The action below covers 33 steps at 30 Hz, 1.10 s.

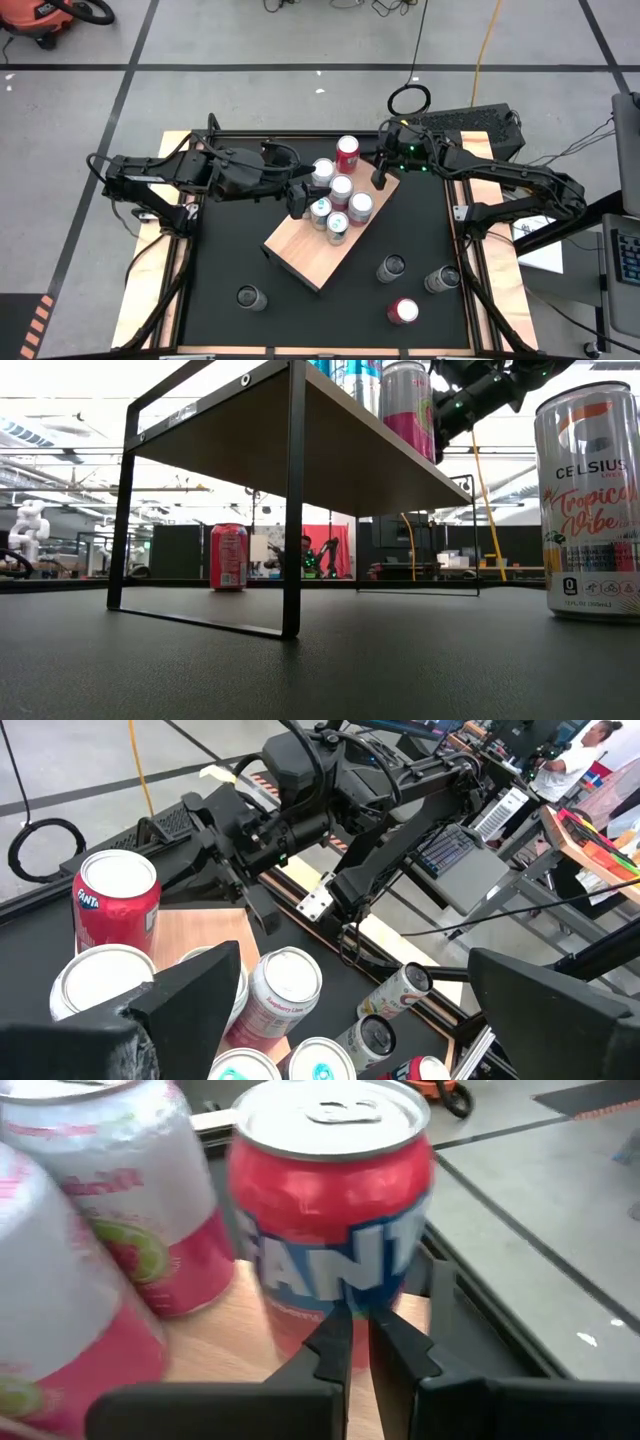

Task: Place canned beverage on shelf
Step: Put the middle red soda can on the shelf

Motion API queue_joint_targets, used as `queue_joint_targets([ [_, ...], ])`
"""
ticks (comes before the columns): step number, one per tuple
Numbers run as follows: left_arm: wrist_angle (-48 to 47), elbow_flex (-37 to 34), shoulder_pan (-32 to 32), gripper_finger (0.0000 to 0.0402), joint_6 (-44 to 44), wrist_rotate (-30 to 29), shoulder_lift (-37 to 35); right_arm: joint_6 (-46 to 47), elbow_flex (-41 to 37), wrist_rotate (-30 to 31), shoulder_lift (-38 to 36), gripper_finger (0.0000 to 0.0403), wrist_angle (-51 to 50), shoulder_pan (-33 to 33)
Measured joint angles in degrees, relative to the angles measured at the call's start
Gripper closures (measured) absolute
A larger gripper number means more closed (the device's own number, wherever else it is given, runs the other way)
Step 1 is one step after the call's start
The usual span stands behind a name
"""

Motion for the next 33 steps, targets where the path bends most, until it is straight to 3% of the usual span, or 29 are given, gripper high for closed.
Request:
queue_joint_targets([
  [12,0.0,0.0,0.0,0.0008,-0.01,0.0,0.0,0.24,0.01,-3.28,0.0,0.0388,0.01,0.11],
  [33,-0.68,0.0,0.0,0.0008,-1.1,0.0,0.0,1.09,0.0,-0.27,-0.11,0.0388,0.12,0.0],
])
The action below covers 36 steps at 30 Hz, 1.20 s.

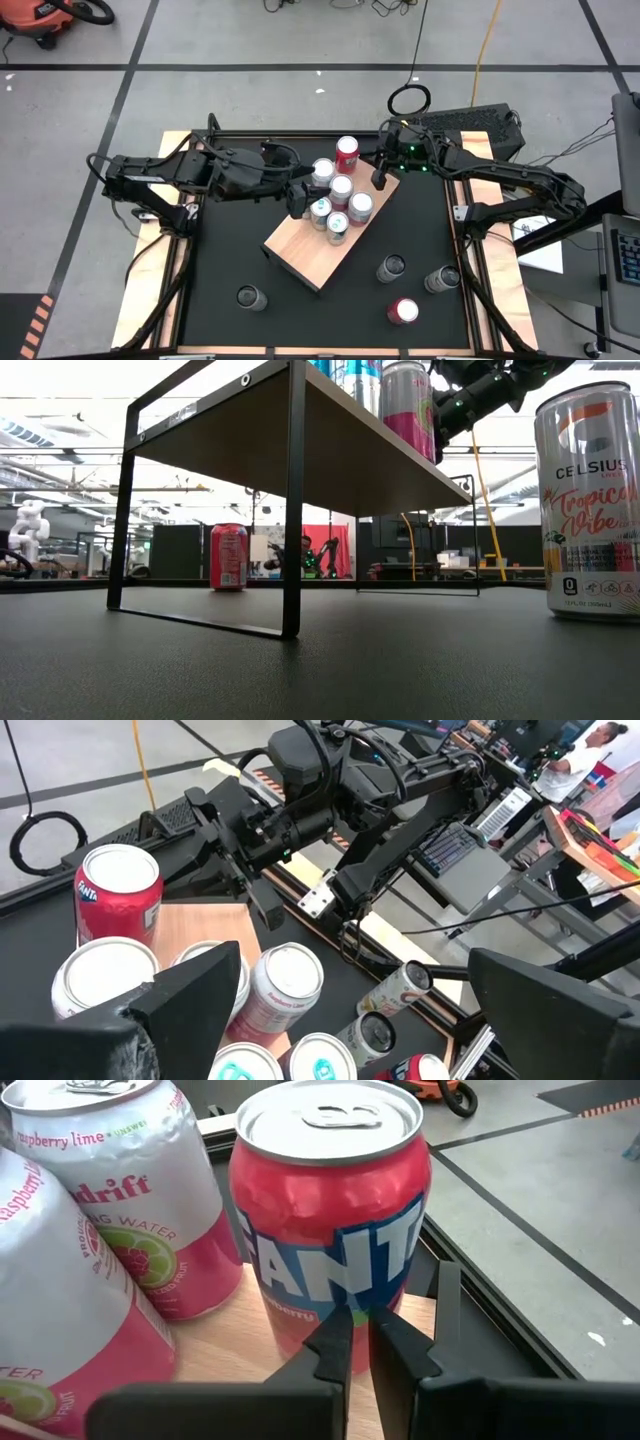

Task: Place canned beverage on shelf
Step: Put the middle red soda can on the shelf

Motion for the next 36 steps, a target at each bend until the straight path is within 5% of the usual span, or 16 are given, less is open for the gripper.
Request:
queue_joint_targets([
  [36,-0.17,0.0,0.37,0.0008,-0.1,0.09,0.0,4.06,0.02,-1.29,0.57,0.0388,-0.48,1.14],
])
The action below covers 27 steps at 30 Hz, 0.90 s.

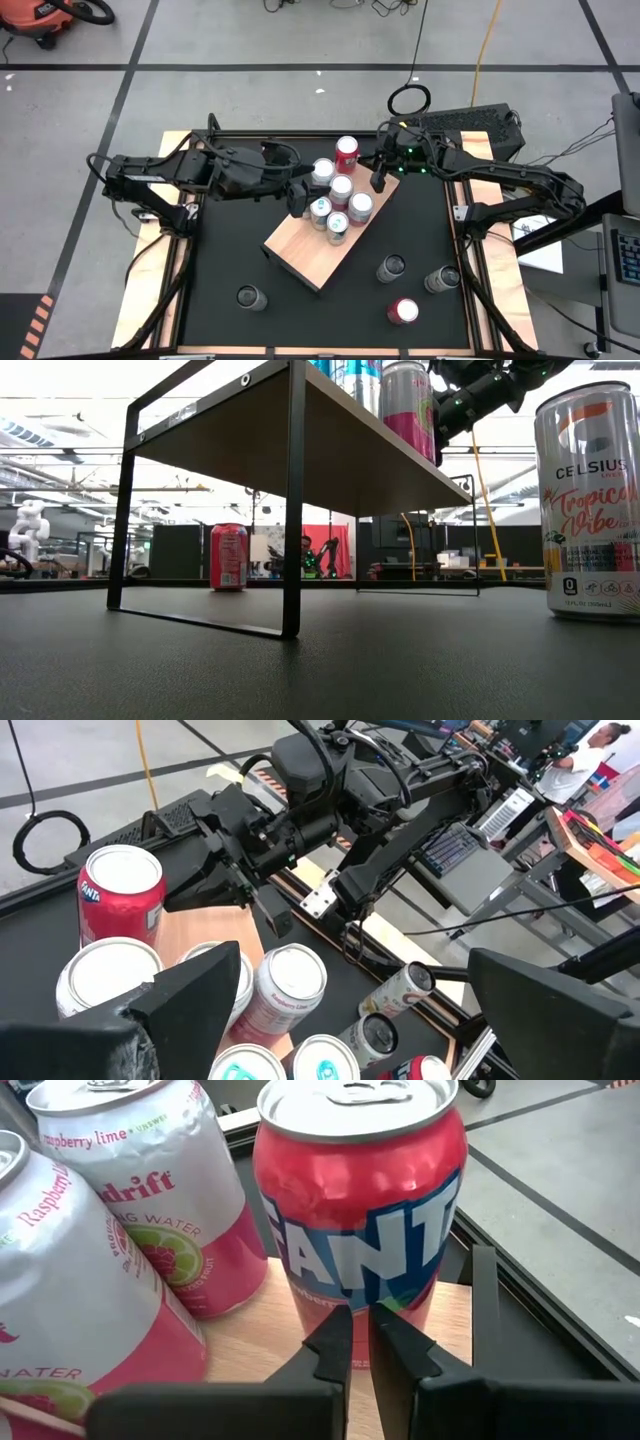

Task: Place canned beverage on shelf
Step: Put the middle red soda can on the shelf, then put the top red soda can on the shelf aligned with the red soda can

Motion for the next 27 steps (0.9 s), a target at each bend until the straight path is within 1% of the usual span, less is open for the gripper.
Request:
queue_joint_targets([
  [15,-0.04,0.0,0.02,0.0008,0.33,0.17,0.0,-1.11,0.0,0.02,0.22,0.0388,0.44,0.0],
  [19,-0.05,0.0,0.0,0.0008,0.33,0.17,0.0,-0.52,0.0,-0.09,-0.07,0.0388,-0.89,0.02],
  [23,-0.06,0.0,0.01,0.0008,0.35,0.17,0.0,0.95,0.0,-0.11,-2.78,0.0388,-4.13,0.02],
  [27,-1.05,0.0,0.0,0.0008,-0.39,0.1,0.0,3.05,0.0,-0.13,-8.4,0.0388,-6.99,0.02],
])
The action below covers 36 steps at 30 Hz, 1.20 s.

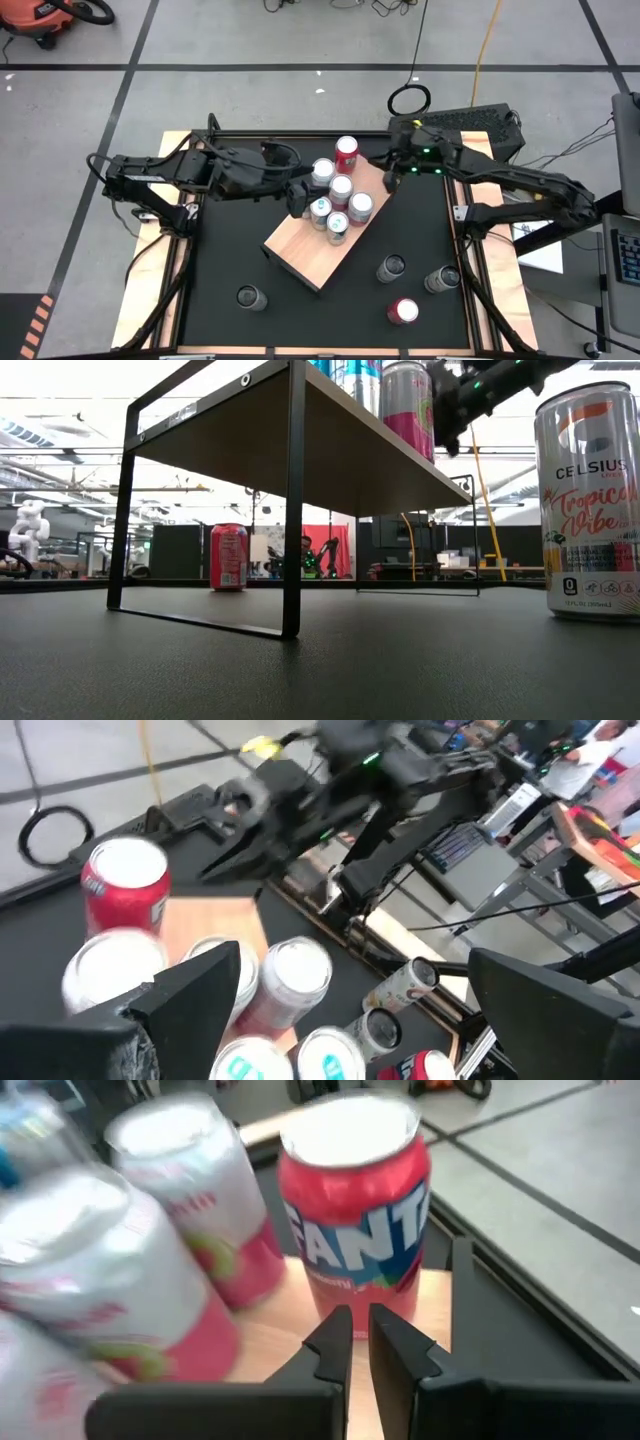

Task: Place canned beverage on shelf
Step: Put the top red soda can on the shelf aligned with the red soda can

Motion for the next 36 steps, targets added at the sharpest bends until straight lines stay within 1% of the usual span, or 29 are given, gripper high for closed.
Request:
queue_joint_targets([
  [3,-4.28,0.02,0.39,0.0008,-4.9,-0.27,-0.02,3.05,0.0,-0.14,-5.16,0.0388,-1.55,0.0],
  [6,-9.89,0.02,1.95,0.0008,-9.11,-1.6,-0.02,7.04,0.03,-2.91,-10.01,0.0388,-1.69,0.0],
  [9,-12.39,0.02,4.4,0.0008,-9.16,-1.38,-0.02,9.98,0.04,-4.62,-13.73,0.0388,-2.12,0.95],
  [13,-12.24,0.02,9.17,0.0008,-7.11,2.35,-0.02,11.24,0.04,-4.78,-17.11,0.0388,-4.8,3.51],
  [17,-12.82,0.03,13.95,0.0008,-5.63,5.36,-0.02,12.37,0.04,-4.53,-18.62,0.0388,-8.3,6.14],
  [21,-16.63,0.04,17.84,0.0008,-5.72,7.18,-0.02,13.55,0.04,-4.44,-18.92,0.0388,-10.47,8.09],
  [24,-21.26,0.04,20.22,0.0008,-5.87,7.17,-0.02,14.26,0.04,-4.24,-18.9,0.0388,-10.86,8.87],
  [31,-32.78,0.04,24.67,0.0008,-9.29,7.31,-0.02,16.46,0.04,-2.46,-19.36,0.0386,-10.62,9.05],
  [34,-37.64,0.04,27.7,0.0008,-8.66,8.39,0.22,18.12,0.04,-1.32,-19.61,0.0379,-10.62,9.07],
  [36,-39.99,-0.37,30.34,0.0008,-8.15,10.26,0.67,19.87,0.04,-1.31,-19.68,0.0373,-10.6,9.07],
])
